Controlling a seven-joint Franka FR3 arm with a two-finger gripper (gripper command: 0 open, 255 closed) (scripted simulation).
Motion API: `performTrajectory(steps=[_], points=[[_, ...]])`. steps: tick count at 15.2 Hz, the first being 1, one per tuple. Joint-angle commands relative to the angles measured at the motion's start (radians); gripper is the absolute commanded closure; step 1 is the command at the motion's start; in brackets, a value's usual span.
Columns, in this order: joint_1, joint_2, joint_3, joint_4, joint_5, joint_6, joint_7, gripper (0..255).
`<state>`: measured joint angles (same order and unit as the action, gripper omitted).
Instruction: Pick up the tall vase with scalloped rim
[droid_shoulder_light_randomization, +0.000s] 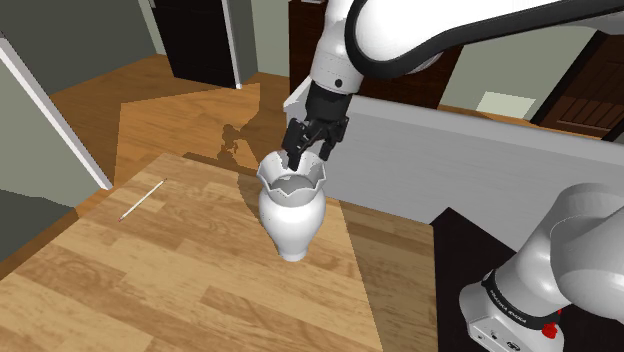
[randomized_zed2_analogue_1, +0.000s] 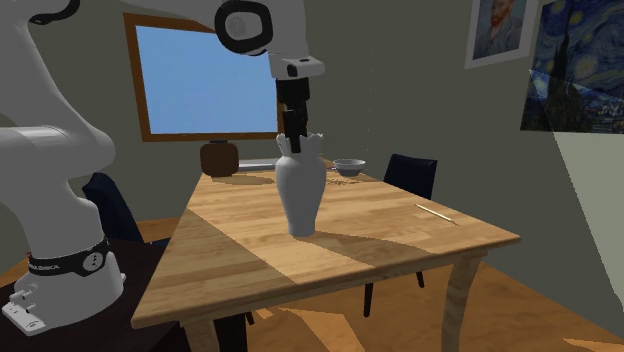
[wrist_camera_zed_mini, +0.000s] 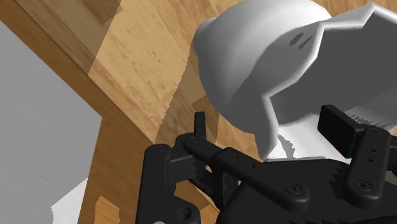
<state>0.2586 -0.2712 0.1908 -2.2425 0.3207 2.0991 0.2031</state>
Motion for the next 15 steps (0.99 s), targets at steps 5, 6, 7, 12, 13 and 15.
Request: performTrajectory(steps=[5, 6, 7, 12, 13, 15], points=[[0.000, 0.001, 0.001, -0.005, 0.001, 0.007, -0.001, 255], [0.000, 0.001, 0.001, -0.005, 0.001, 0.007, -0.001, 255], [0.000, 0.001, 0.001, -0.005, 0.001, 0.007, -0.001, 255], [0.000, -0.001, 0.000, 0.006, -0.001, -0.006, 0.002, 255], [-0.001, -0.004, -0.001, 0.016, -0.003, -0.019, 0.005, 255], [-0.002, -0.009, -0.003, 0.038, -0.006, -0.046, 0.011, 255]])
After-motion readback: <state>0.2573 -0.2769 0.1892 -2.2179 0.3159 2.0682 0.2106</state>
